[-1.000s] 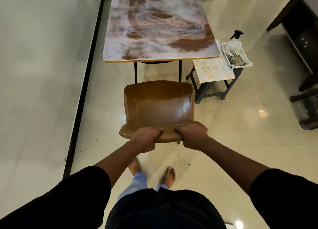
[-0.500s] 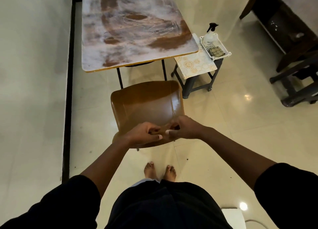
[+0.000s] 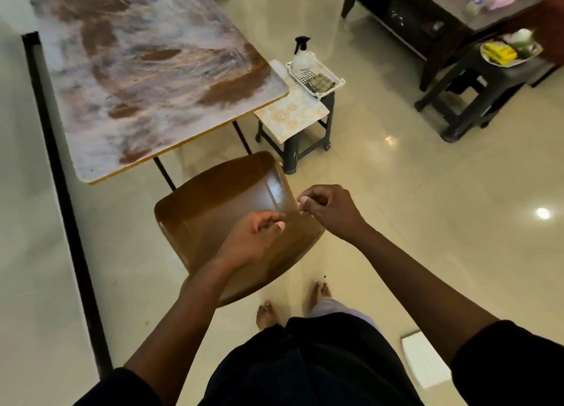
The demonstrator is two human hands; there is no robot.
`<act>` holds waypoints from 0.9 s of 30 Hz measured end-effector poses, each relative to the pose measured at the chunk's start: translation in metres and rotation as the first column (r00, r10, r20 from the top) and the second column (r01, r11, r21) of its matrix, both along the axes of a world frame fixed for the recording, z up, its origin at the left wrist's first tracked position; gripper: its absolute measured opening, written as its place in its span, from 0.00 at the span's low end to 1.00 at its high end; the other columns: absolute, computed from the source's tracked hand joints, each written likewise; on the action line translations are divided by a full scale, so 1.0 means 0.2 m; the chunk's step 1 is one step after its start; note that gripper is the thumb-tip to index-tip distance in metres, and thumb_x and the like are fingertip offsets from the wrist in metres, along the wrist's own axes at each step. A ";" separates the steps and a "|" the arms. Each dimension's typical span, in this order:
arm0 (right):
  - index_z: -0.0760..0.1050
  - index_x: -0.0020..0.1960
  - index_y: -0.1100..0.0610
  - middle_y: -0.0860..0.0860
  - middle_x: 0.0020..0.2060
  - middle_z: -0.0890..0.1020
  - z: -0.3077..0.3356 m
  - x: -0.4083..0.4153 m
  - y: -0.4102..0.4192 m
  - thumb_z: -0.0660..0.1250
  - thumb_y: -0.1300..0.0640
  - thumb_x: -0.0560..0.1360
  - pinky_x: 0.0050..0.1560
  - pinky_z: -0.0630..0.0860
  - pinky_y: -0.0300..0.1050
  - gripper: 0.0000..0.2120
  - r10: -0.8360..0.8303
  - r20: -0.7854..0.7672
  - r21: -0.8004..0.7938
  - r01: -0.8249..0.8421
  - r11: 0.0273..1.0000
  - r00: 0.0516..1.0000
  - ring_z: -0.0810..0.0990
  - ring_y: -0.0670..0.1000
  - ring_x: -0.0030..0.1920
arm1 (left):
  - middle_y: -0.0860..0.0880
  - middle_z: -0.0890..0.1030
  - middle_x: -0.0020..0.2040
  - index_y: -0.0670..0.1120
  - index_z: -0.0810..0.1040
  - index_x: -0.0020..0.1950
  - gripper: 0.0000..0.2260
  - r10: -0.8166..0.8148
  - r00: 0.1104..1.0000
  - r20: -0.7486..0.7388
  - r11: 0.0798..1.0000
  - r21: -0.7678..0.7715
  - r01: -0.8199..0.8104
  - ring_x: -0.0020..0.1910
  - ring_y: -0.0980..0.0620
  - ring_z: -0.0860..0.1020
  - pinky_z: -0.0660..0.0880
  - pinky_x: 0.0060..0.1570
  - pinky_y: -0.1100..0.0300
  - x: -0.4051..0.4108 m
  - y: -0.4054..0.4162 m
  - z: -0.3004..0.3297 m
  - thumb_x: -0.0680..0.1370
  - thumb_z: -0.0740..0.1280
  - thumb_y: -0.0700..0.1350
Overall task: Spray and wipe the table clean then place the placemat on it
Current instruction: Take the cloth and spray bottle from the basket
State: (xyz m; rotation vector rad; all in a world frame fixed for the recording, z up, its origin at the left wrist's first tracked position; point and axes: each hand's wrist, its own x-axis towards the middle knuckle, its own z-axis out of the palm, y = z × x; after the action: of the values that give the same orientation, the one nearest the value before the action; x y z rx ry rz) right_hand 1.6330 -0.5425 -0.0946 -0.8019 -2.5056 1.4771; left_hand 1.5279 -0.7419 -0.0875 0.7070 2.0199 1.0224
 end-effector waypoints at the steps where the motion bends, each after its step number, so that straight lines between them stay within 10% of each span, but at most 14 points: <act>1: 0.86 0.50 0.55 0.44 0.41 0.87 0.01 0.01 0.04 0.70 0.56 0.80 0.51 0.84 0.51 0.06 -0.044 -0.021 -0.014 0.043 0.999 0.999 0.86 0.45 0.42 | 0.54 0.85 0.63 0.52 0.83 0.69 0.13 -0.019 1.000 0.003 1.000 0.005 0.019 0.63 0.57 0.82 0.80 0.67 0.50 0.00 0.05 0.02 0.85 0.68 0.50; 9: 0.85 0.49 0.58 0.50 0.39 0.87 0.07 0.12 0.54 0.70 0.57 0.80 0.44 0.83 0.47 0.06 -0.289 -0.079 -0.088 0.282 0.955 0.954 0.87 0.50 0.40 | 0.52 0.85 0.62 0.49 0.82 0.69 0.12 -0.078 0.996 0.044 0.996 0.033 0.077 0.62 0.56 0.82 0.80 0.66 0.53 0.02 0.64 0.16 0.86 0.66 0.45; 27: 0.84 0.48 0.55 0.50 0.39 0.88 0.13 0.24 2.16 0.70 0.56 0.79 0.46 0.81 0.48 0.05 -0.275 -0.015 -0.153 0.270 0.951 0.961 0.88 0.51 0.42 | 0.50 0.89 0.52 0.50 0.85 0.61 0.09 0.096 0.987 0.132 0.988 0.107 -0.110 0.52 0.53 0.88 0.80 0.50 0.64 0.01 2.19 0.07 0.86 0.66 0.42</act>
State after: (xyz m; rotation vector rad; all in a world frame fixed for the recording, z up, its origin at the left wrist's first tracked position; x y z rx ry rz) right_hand 1.6818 -0.1108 -0.0684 -1.0856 -2.1696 1.5766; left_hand 1.5299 -0.3038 -0.0726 0.5857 1.9169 1.2199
